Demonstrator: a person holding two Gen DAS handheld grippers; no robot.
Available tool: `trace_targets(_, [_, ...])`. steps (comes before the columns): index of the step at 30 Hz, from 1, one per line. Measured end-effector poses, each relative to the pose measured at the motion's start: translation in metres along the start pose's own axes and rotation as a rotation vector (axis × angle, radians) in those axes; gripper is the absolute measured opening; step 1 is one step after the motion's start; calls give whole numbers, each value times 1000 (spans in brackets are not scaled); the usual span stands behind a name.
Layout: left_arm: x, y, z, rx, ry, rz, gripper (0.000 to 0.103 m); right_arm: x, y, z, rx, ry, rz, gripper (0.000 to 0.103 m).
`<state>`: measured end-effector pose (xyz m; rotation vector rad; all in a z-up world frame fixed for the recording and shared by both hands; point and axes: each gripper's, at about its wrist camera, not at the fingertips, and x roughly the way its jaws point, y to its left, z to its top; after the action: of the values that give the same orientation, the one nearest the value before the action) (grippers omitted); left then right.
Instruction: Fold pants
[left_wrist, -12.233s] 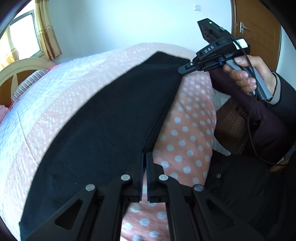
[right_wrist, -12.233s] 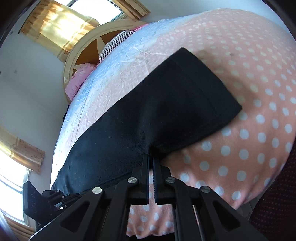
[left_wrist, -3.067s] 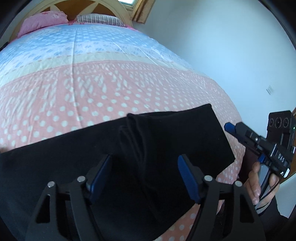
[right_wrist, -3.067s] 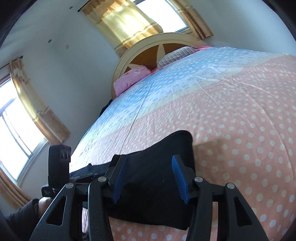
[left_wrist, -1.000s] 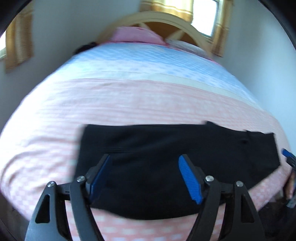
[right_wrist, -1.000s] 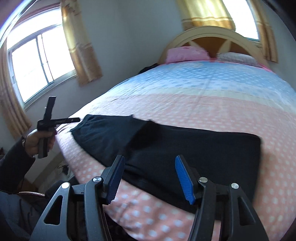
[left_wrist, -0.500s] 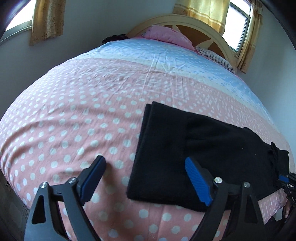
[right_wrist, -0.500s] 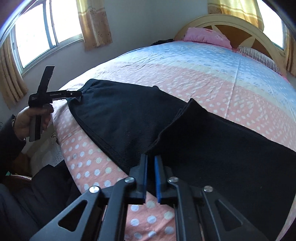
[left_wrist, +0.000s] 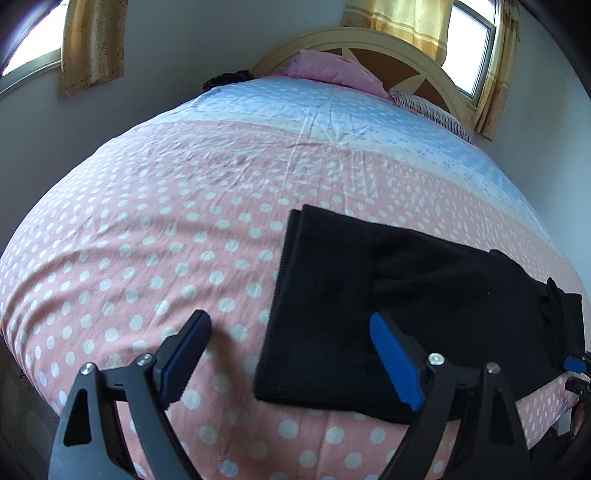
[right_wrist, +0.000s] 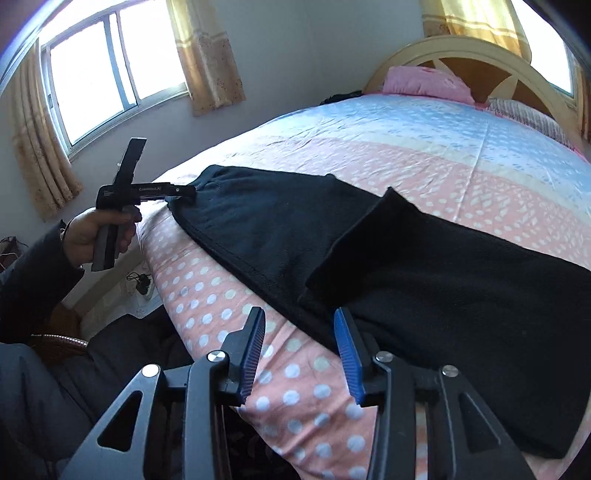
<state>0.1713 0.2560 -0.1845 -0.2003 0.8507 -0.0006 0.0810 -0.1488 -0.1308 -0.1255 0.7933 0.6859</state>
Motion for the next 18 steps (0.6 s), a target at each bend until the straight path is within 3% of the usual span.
trace_targets(7, [2,4,0,-29,6,-50,85,-14,-31,-6,149,-85,-23,44])
trace_targets(10, [5,-2,1,-2,13,-64,71,-21,-37,-7,183,-112,-34,44])
trace_targets(12, [6,-11,0,35,26,-79,56,-26,-41,-6,206,-135,-43,45])
trace_targets(13, [6,-13,1,42,32,-77,56,-29,-44,-5,214,-143,-46,45])
trace_targets(14, [6,-14,1,40,37,-86,49,-33,-47,-4,224,-157,-52,47])
trace_targets(15, [6,-12,1,24,45,-117,40,-39,-50,-3,236,-176,-61,50])
trace_targets(18, [1,-2,4,-57,63,-208,28,-54,-60,0,265,-220,-82,52])
